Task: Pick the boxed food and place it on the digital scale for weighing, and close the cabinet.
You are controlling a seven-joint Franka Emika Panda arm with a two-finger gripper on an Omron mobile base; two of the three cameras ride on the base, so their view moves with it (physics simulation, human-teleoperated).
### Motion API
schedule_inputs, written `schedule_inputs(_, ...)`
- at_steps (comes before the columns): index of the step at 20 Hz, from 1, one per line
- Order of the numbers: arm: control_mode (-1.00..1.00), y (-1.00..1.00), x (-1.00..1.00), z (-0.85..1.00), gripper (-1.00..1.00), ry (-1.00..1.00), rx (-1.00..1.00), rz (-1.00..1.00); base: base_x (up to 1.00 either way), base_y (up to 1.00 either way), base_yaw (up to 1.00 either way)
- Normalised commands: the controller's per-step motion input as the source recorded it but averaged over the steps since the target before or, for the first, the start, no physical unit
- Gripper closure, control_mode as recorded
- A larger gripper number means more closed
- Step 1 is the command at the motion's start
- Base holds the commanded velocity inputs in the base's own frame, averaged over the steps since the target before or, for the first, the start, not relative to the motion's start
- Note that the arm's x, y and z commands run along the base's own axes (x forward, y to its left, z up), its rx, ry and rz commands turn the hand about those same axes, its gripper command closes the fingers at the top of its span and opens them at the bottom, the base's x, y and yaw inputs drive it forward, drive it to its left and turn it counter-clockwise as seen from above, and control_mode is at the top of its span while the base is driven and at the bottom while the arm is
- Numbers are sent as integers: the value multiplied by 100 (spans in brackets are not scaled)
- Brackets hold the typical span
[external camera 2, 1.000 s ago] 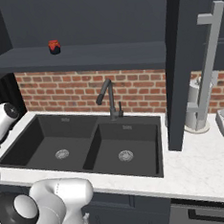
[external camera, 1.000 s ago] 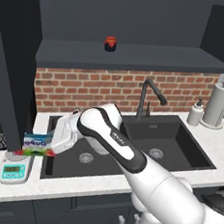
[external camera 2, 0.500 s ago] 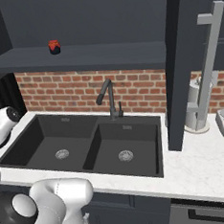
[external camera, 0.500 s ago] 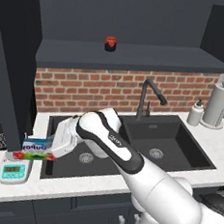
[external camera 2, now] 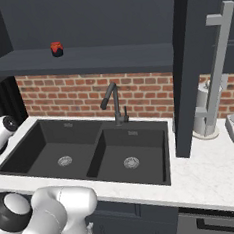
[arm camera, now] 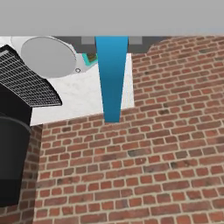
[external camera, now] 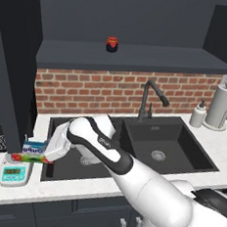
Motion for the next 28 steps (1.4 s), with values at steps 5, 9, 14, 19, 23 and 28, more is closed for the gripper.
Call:
schedule_inputs(5,-100,27,17,-11,100,0,-2,-12,0,0,0)
schedule_inputs(9,-100,5,8,-15,100,0,0,-8,0,0,0)
schedule_inputs(14,-100,0,1,-13,100,0,0,-3,0,0,0)
schedule_inputs(19,-100,0,2,-15,100,0,0,-1,0,0,0)
schedule_inputs(23,-100,0,3,-15,100,0,0,-1,0,0,0)
schedule_inputs(28,-100,0,5,-6,100,0,0,-2,0,0,0)
